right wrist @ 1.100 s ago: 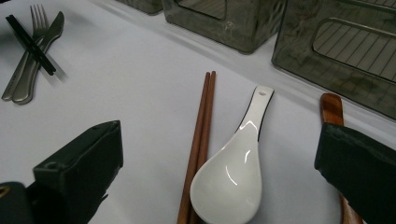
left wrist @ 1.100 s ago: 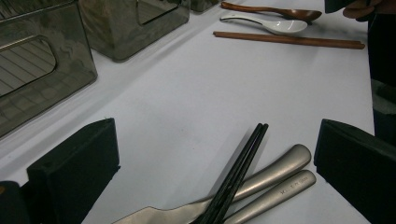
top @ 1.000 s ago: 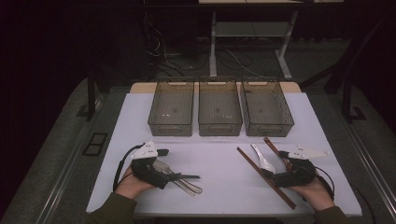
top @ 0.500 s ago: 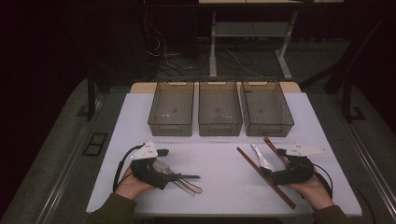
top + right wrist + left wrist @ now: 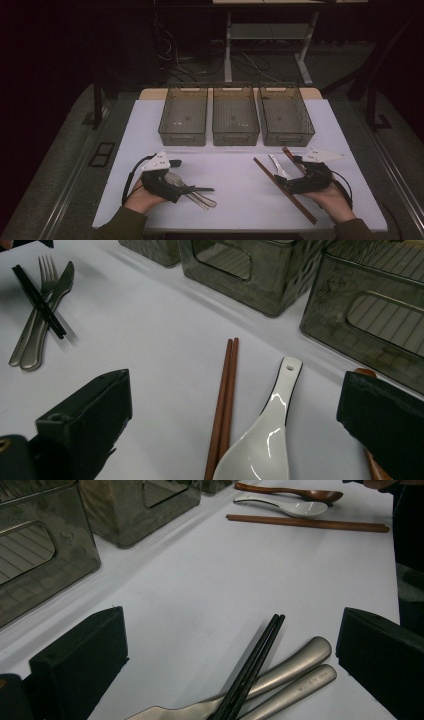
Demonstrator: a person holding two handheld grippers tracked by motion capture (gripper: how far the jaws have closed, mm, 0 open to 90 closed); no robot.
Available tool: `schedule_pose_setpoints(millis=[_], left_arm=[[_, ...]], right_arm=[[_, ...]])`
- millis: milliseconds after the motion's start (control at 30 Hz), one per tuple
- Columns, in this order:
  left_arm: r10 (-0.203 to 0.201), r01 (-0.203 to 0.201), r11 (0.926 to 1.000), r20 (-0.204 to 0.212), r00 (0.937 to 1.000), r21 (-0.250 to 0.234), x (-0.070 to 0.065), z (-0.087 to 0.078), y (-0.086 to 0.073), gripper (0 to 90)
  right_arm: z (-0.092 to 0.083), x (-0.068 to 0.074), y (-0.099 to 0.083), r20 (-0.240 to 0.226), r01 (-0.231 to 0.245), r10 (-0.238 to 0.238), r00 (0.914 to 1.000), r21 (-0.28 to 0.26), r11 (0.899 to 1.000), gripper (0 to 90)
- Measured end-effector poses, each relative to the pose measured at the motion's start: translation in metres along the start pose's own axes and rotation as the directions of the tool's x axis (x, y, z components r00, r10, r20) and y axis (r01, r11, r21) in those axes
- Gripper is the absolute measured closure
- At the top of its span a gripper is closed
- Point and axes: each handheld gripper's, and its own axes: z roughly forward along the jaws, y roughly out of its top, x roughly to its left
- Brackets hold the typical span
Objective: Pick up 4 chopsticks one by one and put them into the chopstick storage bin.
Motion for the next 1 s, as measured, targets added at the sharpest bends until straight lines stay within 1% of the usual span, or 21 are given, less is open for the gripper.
schedule_pose_setpoints(millis=[67,133,167,200,367,733,767,833,967,1000], left_arm=[[0.002,-0.002,1.0,0.0,1.0,0.003,0.0,0.001,0.0,0.0],[0.0,0.0,1.0,0.003,1.0,0.003,0.0,0.001,0.0,0.0],[0.001,-0.001,1.0,0.003,1.0,0.001,-0.001,0.001,0.0,0.0],[0.001,-0.001,1.0,0.003,1.0,0.001,-0.001,0.001,0.0,0.0],[0.002,-0.002,1.0,0.006,1.0,0.001,-0.002,0.001,0.001,0.0],[-0.003,0.003,1.0,0.008,1.0,-0.001,-0.002,0.002,0.0,0.0],[-0.008,0.008,1.0,0.006,1.0,-0.001,-0.001,0.001,0.0,0.0],[-0.009,0.009,1.0,0.006,0.9999,-0.001,-0.001,0.001,0.0,0.0],[-0.01,0.01,0.9999,0.004,0.9999,0.0,-0.002,0.001,0.0,0.0],[-0.012,0.012,0.9999,0.004,0.9999,-0.001,-0.002,0.001,0.0,0.0]], right_arm=[[0.003,0.0,0.002,-0.003,-0.004,0.004,1.0,0.008,1.0,1.0],[0.006,0.0,0.004,-0.001,0.003,-0.003,1.0,0.018,1.0,1.0],[0.009,0.001,0.006,-0.002,0.002,-0.002,1.0,0.02,1.0,4.1],[0.009,0.001,0.006,-0.002,0.002,-0.002,1.0,0.02,1.0,4.1],[0.015,0.004,0.009,-0.004,0.02,-0.02,0.9998,0.038,0.999,4.6],[0.025,0.002,0.016,-0.006,0.018,-0.017,0.9998,0.042,0.999,7.0],[0.028,0.002,0.017,-0.01,0.024,-0.024,0.9997,0.043,0.999,13.3],[0.028,0.001,0.018,-0.016,0.031,-0.03,0.9994,0.046,0.998,14.0],[0.036,0.002,0.023,-0.031,0.033,-0.03,0.9991,0.08,0.996,15.2],[0.036,0.002,0.023,-0.031,0.033,-0.03,0.9991,0.08,0.996,15.2]])
